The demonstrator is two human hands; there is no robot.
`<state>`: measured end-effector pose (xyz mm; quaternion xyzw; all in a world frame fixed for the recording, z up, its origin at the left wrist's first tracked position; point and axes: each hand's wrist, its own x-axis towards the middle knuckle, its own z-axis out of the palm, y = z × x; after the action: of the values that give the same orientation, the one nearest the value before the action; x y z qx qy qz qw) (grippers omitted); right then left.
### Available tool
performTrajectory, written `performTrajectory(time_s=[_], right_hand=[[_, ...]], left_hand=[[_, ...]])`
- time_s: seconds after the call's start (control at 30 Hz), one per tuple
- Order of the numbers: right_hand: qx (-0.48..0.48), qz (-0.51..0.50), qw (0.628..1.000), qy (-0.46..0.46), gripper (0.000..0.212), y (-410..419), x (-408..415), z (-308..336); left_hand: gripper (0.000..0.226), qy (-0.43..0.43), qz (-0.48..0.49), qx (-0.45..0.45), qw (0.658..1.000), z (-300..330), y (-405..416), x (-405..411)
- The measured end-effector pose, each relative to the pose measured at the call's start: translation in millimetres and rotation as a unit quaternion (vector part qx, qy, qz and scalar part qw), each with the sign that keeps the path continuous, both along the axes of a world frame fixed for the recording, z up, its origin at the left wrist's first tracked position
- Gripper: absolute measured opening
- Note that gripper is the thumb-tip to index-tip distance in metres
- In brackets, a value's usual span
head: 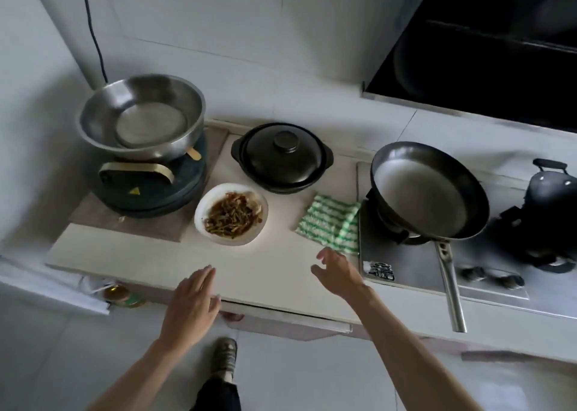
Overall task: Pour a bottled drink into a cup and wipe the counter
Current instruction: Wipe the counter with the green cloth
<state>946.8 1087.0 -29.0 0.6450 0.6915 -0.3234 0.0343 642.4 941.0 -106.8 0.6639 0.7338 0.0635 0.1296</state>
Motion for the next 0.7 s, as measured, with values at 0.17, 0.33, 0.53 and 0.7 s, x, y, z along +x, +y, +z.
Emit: performTrajectory(time_s=[0.17, 0.33, 0.53, 0.7], right_hand=[[-0.014, -0.047, 0.998, -0.050, 0.043, 40, -21, -1], [-0.029, -0.080, 0.993, -0.076, 0.045, 59, -30, -17], [0.040, -0.049, 0.990, -0.127, 0.058, 93, -32, -32], [0.039, -0.027, 0.992, -0.117, 0.079, 122, -32, -45]], left_hand=[[0.069, 0.035, -0.125, -0.021, 0.991, -33, 17, -38], [0.077, 0.008, -0.134, -0.037, 0.990, -56, 10, -46], [0.078, 0.014, -0.139, -0.015, 0.990, -63, 17, -45], [0.080, 0.021, -0.128, -0.028, 0.991, -64, 17, -41]])
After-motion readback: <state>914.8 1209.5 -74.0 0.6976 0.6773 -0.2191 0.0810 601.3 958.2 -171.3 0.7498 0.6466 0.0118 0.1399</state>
